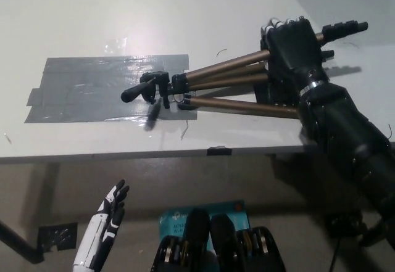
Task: A tripod is kept on the middle of the desk infront of the robot and the robot grabs one of its legs to pick it up and hands it to a person
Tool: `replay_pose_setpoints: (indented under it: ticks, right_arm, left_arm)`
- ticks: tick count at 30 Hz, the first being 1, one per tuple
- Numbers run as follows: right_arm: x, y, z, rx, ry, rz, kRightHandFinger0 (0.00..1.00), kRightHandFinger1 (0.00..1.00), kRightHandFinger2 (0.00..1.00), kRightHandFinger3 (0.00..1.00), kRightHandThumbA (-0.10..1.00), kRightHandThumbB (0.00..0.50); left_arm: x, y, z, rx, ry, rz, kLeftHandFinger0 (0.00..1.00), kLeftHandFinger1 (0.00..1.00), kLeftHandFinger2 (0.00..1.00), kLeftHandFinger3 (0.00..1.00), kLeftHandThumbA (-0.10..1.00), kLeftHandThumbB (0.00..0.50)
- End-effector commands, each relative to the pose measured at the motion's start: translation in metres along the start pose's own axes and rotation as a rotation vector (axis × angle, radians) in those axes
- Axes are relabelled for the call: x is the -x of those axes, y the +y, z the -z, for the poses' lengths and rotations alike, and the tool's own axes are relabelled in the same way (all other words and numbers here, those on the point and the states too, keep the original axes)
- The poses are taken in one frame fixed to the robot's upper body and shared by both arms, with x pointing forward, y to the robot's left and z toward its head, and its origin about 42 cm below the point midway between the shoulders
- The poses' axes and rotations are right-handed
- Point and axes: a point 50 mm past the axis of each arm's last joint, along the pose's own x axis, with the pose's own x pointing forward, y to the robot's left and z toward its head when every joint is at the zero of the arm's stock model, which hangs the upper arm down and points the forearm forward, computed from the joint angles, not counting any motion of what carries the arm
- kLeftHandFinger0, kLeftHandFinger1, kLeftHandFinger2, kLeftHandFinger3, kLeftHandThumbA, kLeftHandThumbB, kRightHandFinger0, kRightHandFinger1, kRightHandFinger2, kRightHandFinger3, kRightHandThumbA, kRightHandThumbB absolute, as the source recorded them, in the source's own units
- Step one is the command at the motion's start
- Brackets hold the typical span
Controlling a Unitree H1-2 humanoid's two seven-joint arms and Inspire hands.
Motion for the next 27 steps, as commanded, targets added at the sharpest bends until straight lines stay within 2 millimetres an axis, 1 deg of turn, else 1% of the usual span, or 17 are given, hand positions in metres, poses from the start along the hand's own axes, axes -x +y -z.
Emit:
replay_pose_setpoints:
  ticks: [1,2,3,4,7,9,14,15,16,18,21,22,23,26,27]
  right_arm:
    - [-0.036,-0.083,-0.03,-0.193,-0.172,0.428,0.0,0.38,0.73,0.65,-0.1,0.159]
    - [-0.037,-0.087,-0.032,-0.207,-0.177,0.435,0.0,0.38,0.73,0.7,-0.1,0.162]
    - [-0.038,-0.094,-0.034,-0.229,-0.187,0.447,0.0,0.38,0.74,0.78,-0.1,0.165]
    - [-0.038,-0.097,-0.035,-0.237,-0.189,0.449,0.0,0.38,0.74,0.79,-0.1,0.169]
    - [-0.033,-0.103,-0.046,-0.258,-0.196,0.443,0.0,0.36,0.74,0.8,-0.1,0.181]
    - [-0.033,-0.109,-0.052,-0.252,-0.201,0.436,0.0,0.35,0.73,0.8,-0.1,0.185]
    - [-0.041,-0.12,-0.06,-0.235,-0.229,0.413,0.0,0.35,0.74,0.8,-0.1,0.179]
    - [-0.043,-0.12,-0.06,-0.232,-0.231,0.41,0.0,0.34,0.74,0.8,-0.1,0.176]
    - [-0.045,-0.115,-0.06,-0.237,-0.232,0.393,0.0,0.34,0.74,0.79,-0.1,0.176]
    - [-0.045,-0.106,-0.059,-0.224,-0.227,0.373,0.0,0.33,0.73,0.79,-0.1,0.168]
    - [-0.046,-0.096,-0.053,-0.199,-0.217,0.327,0.0,0.32,0.71,0.8,-0.1,0.173]
    - [-0.045,-0.091,-0.051,-0.186,-0.21,0.321,0.0,0.32,0.7,0.8,-0.1,0.191]
    - [-0.045,-0.086,-0.047,-0.173,-0.196,0.301,0.0,0.33,0.71,0.82,-0.1,0.166]
    - [-0.044,-0.077,-0.04,-0.157,-0.173,0.267,0.0,0.36,0.74,0.85,-0.1,0.155]
    - [-0.045,-0.075,-0.036,-0.145,-0.167,0.258,0.0,0.36,0.75,0.85,-0.1,0.168]
  left_arm:
    - [-0.006,0.005,-0.008,-0.028,-0.027,0.028,1.0,1.0,1.0,1.0,1.0,0.08]
    - [-0.006,0.005,-0.008,-0.028,-0.025,0.028,1.0,1.0,1.0,1.0,1.0,0.088]
    - [-0.008,0.005,-0.008,-0.03,-0.03,0.026,1.0,1.0,1.0,1.0,1.0,0.078]
    - [-0.009,0.006,-0.008,-0.032,-0.036,0.025,1.0,1.0,1.0,1.0,1.0,0.08]
    - [-0.003,0.004,-0.004,-0.028,-0.028,0.031,1.0,1.0,1.0,1.0,1.0,0.078]
    - [-0.002,0.004,-0.005,-0.023,-0.019,0.035,1.0,1.0,1.0,1.0,1.0,0.061]
    - [-0.001,0.007,-0.004,-0.005,-0.003,0.027,1.0,1.0,1.0,1.0,0.98,0.051]
    - [-0.002,0.008,-0.004,-0.011,-0.005,0.026,1.0,1.0,1.0,1.0,0.98,0.039]
    - [0.0,0.008,-0.003,-0.024,-0.008,0.027,1.0,1.0,1.0,1.0,0.99,0.03]
    - [0.004,0.008,-0.002,-0.029,-0.013,0.026,1.0,1.0,1.0,1.0,1.0,0.039]
    - [0.001,0.008,-0.003,-0.043,-0.019,0.026,1.0,1.0,1.0,1.0,1.0,0.052]
    - [0.002,0.007,-0.003,-0.046,-0.016,0.029,1.0,1.0,1.0,1.0,1.0,0.058]
    - [0.002,0.007,-0.003,-0.049,-0.015,0.032,1.0,1.0,1.0,1.0,1.0,0.045]
    - [0.003,0.006,-0.003,-0.06,-0.024,0.04,1.0,1.0,1.0,1.0,1.0,0.047]
    - [0.002,0.005,-0.003,-0.062,-0.03,0.043,1.0,1.0,1.0,1.0,1.0,0.043]
